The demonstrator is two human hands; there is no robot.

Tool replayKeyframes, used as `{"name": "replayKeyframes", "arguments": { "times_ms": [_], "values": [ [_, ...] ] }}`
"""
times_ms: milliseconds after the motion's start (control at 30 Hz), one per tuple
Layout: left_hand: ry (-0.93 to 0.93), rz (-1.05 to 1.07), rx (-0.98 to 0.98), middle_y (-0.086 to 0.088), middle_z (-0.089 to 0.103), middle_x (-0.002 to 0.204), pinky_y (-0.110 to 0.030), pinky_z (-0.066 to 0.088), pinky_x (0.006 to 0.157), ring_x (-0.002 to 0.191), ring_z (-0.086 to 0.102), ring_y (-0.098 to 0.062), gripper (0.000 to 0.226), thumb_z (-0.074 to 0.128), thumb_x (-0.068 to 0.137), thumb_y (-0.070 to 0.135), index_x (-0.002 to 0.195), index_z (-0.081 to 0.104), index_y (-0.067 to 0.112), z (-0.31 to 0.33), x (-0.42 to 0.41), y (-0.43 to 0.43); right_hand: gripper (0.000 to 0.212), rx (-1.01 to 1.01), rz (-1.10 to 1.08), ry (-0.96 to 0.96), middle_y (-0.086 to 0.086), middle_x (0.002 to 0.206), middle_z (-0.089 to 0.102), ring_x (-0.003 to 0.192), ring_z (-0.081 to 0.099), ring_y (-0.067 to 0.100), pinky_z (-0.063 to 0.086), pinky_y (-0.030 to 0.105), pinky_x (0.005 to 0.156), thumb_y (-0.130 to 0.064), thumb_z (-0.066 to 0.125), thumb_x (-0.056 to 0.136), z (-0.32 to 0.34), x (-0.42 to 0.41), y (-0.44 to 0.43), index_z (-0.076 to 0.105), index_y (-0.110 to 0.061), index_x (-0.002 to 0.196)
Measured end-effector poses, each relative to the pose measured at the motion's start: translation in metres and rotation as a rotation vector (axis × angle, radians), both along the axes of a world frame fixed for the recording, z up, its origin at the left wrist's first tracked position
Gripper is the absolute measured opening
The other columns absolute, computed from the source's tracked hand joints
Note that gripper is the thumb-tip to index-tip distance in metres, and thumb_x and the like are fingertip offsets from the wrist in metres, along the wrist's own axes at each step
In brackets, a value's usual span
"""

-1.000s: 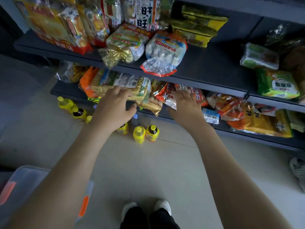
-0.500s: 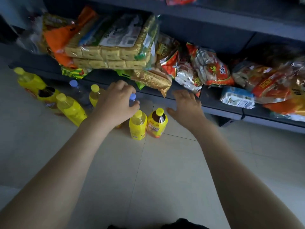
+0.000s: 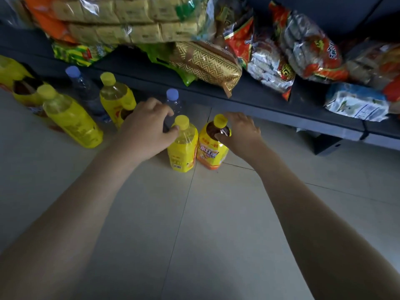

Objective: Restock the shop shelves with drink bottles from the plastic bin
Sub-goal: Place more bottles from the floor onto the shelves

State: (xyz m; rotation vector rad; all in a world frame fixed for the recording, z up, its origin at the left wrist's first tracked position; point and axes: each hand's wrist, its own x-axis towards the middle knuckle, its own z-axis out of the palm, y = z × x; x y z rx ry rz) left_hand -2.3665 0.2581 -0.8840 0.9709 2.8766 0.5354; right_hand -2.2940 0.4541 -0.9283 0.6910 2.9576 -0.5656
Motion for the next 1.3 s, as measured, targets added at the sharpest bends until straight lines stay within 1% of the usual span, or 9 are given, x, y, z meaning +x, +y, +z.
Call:
{"name": "replayKeyframes", "arguments": {
  "times_ms": [233, 300, 367, 433, 533, 733, 967, 1133, 1300],
  "values": [
    [0.016, 0.004, 0.035, -0.011, 0.049, 0.123, -0.036, 0.038, 0.093, 0.118, 0.043, -0.028, 0.04, 0.059, 0.086, 0.031, 0.12, 0.056, 0.01, -0.011, -0.01, 0.007, 0.052, -0.085, -0.039, 0.069, 0.008, 0.133, 0.048, 0.123, 0.043, 0.03, 0.039, 0.041, 0.096, -0.033, 0.06, 0.088, -0.027, -0.022, 0.005, 0.044, -0.016, 0.134],
    [0.018, 0.012, 0.04, -0.01, 0.049, 0.123, -0.036, 0.038, 0.092, 0.118, 0.043, -0.027, 0.04, 0.058, 0.086, 0.031, 0.12, 0.056, 0.011, -0.014, -0.011, 0.007, 0.048, -0.185, -0.083, 0.149, 0.01, 0.125, 0.054, 0.114, 0.049, 0.029, 0.043, 0.036, 0.089, -0.031, 0.063, 0.087, -0.038, -0.022, 0.006, 0.048, -0.015, 0.129],
    [0.014, 0.012, 0.047, -0.01, 0.049, 0.123, -0.037, 0.038, 0.092, 0.118, 0.043, -0.028, 0.039, 0.059, 0.086, 0.031, 0.119, 0.056, 0.011, -0.018, -0.012, 0.008, 0.041, -0.277, -0.145, 0.22, 0.009, 0.114, 0.059, 0.103, 0.053, 0.026, 0.039, 0.027, 0.076, -0.029, 0.066, 0.085, -0.045, -0.02, 0.007, 0.054, -0.012, 0.12],
    [0.014, 0.005, 0.043, -0.01, 0.049, 0.123, -0.036, 0.038, 0.092, 0.118, 0.043, -0.028, 0.039, 0.058, 0.086, 0.031, 0.12, 0.056, 0.011, -0.02, -0.013, 0.009, 0.035, -0.376, -0.194, 0.294, 0.006, 0.105, 0.062, 0.093, 0.054, 0.02, 0.038, 0.025, 0.072, -0.028, 0.069, 0.083, -0.051, -0.019, 0.007, 0.059, -0.012, 0.112],
    [0.016, 0.008, 0.049, -0.011, 0.049, 0.123, -0.036, 0.037, 0.091, 0.118, 0.043, -0.028, 0.039, 0.058, 0.086, 0.03, 0.119, 0.056, 0.01, -0.025, -0.015, 0.01, 0.03, -0.498, -0.224, 0.385, -0.002, 0.096, 0.061, 0.089, 0.054, 0.014, 0.04, 0.024, 0.073, -0.026, 0.071, 0.082, -0.058, -0.018, 0.007, 0.063, -0.013, 0.107],
    [0.026, 0.003, 0.063, -0.013, 0.051, 0.12, -0.038, 0.039, 0.089, 0.115, 0.045, -0.031, 0.038, 0.06, 0.086, 0.03, 0.116, 0.058, 0.008, -0.03, -0.017, 0.009, 0.031, -0.633, -0.235, 0.45, -0.006, 0.097, 0.062, 0.093, 0.057, 0.014, 0.045, 0.024, 0.079, -0.02, 0.07, 0.082, -0.065, -0.018, 0.008, 0.064, -0.012, 0.112],
    [0.044, 0.003, 0.075, -0.013, 0.05, 0.12, -0.039, 0.039, 0.091, 0.115, 0.045, -0.03, 0.038, 0.06, 0.086, 0.03, 0.116, 0.057, 0.008, -0.021, -0.024, 0.012, 0.028, -0.744, -0.315, 0.489, -0.001, 0.096, 0.065, 0.094, 0.063, 0.022, 0.052, 0.039, 0.089, -0.015, 0.071, 0.081, -0.06, -0.017, 0.013, 0.066, -0.012, 0.108],
    [0.036, 0.007, 0.082, -0.01, 0.049, 0.121, -0.036, 0.038, 0.091, 0.118, 0.042, -0.027, 0.038, 0.059, 0.086, 0.03, 0.118, 0.057, 0.01, 0.0, -0.026, 0.015, 0.022, -0.798, -0.334, 0.524, 0.0, 0.092, 0.065, 0.089, 0.061, 0.016, 0.051, 0.034, 0.087, -0.014, 0.07, 0.083, -0.029, -0.013, 0.016, 0.066, -0.012, 0.105],
    [0.024, 0.0, 0.074, -0.009, 0.049, 0.121, -0.034, 0.036, 0.094, 0.119, 0.042, -0.027, 0.035, 0.057, 0.087, 0.028, 0.117, 0.057, 0.01, 0.058, -0.024, 0.018, 0.016, -0.824, -0.328, 0.592, -0.007, 0.087, 0.065, 0.085, 0.061, 0.01, 0.05, 0.026, 0.082, -0.015, 0.069, 0.084, 0.041, -0.007, 0.015, 0.065, -0.018, 0.099]
  ]
}}
